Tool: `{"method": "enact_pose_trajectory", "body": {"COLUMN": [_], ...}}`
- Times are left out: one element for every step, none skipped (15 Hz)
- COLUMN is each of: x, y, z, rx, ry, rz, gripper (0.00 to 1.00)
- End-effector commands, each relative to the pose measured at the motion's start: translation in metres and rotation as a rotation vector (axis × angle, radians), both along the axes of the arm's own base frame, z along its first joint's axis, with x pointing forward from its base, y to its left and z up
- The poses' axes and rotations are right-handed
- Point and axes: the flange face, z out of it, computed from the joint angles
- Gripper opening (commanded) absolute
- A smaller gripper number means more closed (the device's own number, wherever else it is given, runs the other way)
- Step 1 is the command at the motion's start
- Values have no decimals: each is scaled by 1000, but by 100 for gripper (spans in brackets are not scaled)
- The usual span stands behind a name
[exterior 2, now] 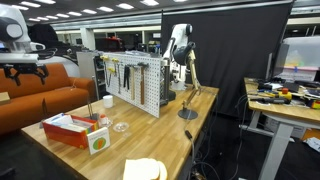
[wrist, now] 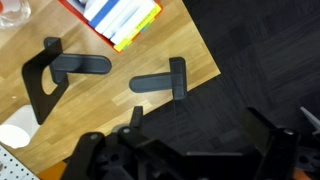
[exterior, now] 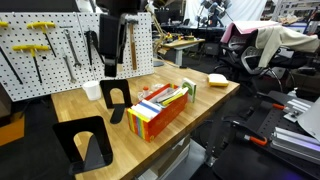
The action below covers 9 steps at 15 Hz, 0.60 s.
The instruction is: Pick the black object and put it beside the box
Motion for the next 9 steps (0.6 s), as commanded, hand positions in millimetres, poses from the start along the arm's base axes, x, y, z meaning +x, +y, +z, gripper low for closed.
{"method": "enact_pose_trajectory", "body": {"x": [19,21,25,30,34,39,43,46,49], "y": [45,57,68,78,86,93,98,102,105], "z": [-38,-49,-60,-70,-78,-85,-93,-100,-107], "rx": [13,6,-1,-10,-16,-18,-23,-31,-38], "ry": [30,40,50,54,56,61,67,73,80], "rz": [123,156,191,221,248,272,296,315,334], "gripper": [100,100,100,100,100,100,100,100,100]}}
